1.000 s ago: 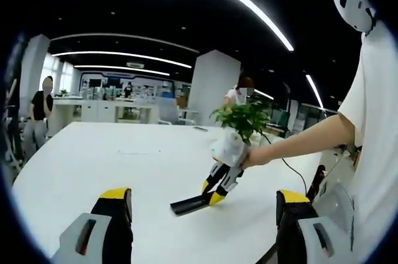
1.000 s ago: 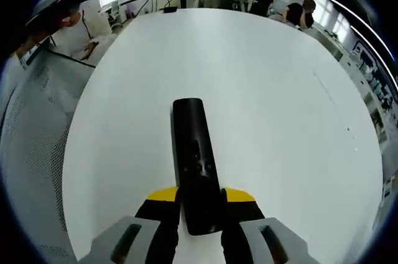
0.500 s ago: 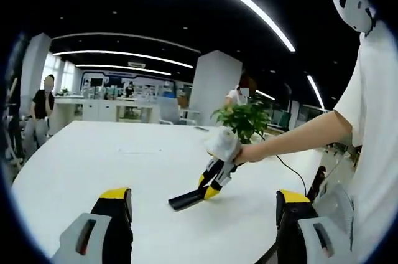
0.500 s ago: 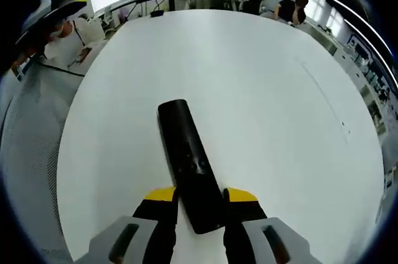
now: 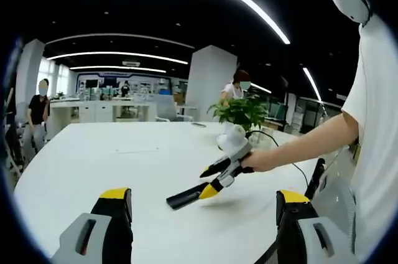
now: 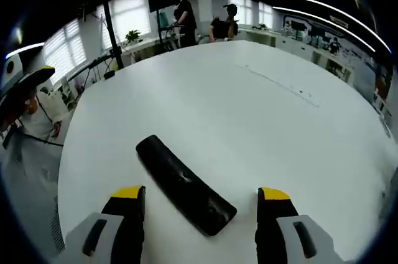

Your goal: Press the specified remote control buttons in sequence, fully releasing each button before pressing the next.

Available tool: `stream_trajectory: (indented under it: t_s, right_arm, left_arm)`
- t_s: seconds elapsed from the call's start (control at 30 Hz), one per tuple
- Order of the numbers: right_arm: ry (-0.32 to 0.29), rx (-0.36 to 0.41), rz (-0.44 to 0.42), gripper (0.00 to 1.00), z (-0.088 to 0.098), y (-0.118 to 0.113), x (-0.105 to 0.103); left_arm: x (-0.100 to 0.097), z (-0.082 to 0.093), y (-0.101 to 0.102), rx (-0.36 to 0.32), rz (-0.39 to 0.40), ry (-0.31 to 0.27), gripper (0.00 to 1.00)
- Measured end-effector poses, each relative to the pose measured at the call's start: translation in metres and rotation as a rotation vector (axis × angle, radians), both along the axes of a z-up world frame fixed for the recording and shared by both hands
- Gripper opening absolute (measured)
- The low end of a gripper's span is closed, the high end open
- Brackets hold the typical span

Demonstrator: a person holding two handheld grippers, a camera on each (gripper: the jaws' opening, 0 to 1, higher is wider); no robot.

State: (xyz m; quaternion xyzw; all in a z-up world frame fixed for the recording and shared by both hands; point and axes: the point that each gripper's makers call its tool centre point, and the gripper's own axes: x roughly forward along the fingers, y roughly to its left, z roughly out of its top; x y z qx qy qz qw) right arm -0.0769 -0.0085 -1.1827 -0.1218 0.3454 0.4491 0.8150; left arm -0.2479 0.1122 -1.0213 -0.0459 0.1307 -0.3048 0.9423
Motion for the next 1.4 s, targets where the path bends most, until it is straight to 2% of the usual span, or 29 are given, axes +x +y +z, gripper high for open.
stream_trajectory:
  t_s: [0.07,0.2,0.37,0.47,0.6,0.83,0.9,1.03,1.13,1.4]
  right_arm:
    - [-0.019,0.039,-0.046,0.83,0.006,-0.004,0.0]
    - [-0.069,0.085,-0.108,0.88,0.023,-0.015,-0.006]
    - [-0.096,0.136,-0.161,0.92,0.045,-0.025,-0.018]
    - [-0.143,0.146,-0.175,0.93,0.059,-0.029,-0.028]
    - [-0.171,0.148,-0.186,0.96,0.075,-0.033,-0.047]
    - [-0.219,0.223,-0.262,0.99,0.104,-0.043,-0.079]
    - [-0.231,0.215,-0.268,0.99,0.108,-0.046,-0.091]
    - [-0.266,0.153,-0.262,0.99,0.112,-0.056,-0.114]
    - [-0.283,0.158,-0.287,0.99,0.123,-0.064,-0.13]
    - [-0.353,0.183,-0.372,0.99,0.15,-0.085,-0.156]
  left_arm:
    - [0.001,0.002,0.002,-0.026,0.014,0.0,0.99]
    - [0.002,0.002,0.006,-0.045,0.032,0.003,0.99]
    - [0.002,-0.003,0.011,-0.044,0.041,0.008,0.99]
    - [0.001,-0.002,0.009,-0.037,0.041,0.007,0.99]
    - [0.0,-0.002,0.008,-0.035,0.042,0.009,0.99]
    - [-0.003,0.0,0.007,-0.043,0.045,0.01,0.99]
    - [-0.005,0.001,0.006,-0.048,0.045,0.01,0.99]
    - [-0.009,0.001,0.003,-0.046,0.033,0.008,0.99]
    - [-0.01,0.0,0.001,-0.044,0.019,0.011,0.99]
    - [-0.014,0.004,-0.008,-0.044,-0.003,0.007,0.99]
